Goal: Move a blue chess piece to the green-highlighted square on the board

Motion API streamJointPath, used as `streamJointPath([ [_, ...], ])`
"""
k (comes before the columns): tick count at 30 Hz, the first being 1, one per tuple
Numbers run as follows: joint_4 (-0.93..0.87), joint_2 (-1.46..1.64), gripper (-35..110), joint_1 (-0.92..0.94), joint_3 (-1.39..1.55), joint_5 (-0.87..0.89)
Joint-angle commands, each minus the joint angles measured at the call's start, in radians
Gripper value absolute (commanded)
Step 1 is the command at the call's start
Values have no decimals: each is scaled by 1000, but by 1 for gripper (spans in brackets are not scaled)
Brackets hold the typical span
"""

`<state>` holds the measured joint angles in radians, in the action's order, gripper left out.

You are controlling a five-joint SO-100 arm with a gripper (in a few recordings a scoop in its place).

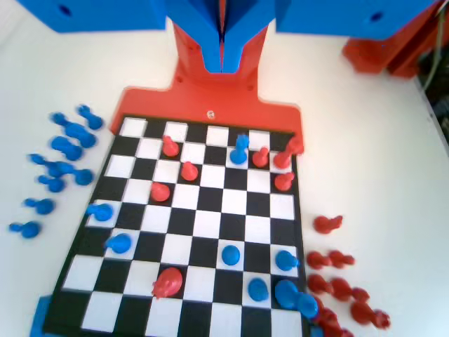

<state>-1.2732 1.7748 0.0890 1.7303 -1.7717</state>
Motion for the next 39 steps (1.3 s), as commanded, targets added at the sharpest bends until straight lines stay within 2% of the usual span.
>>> streamJointPath([
  [1, 5, 344, 1, -6, 153, -37],
  [8, -114, 690, 1, -40, 341, -54],
  [15, -325, 894, 1, -81, 308, -20],
  [20, -397, 1032, 1, -107, 324, 6],
  [28, -403, 1177, 1, -106, 387, 35],
  [34, -308, 1255, 1, -86, 449, 48],
  [39, -302, 1279, 1, -72, 451, 48],
])
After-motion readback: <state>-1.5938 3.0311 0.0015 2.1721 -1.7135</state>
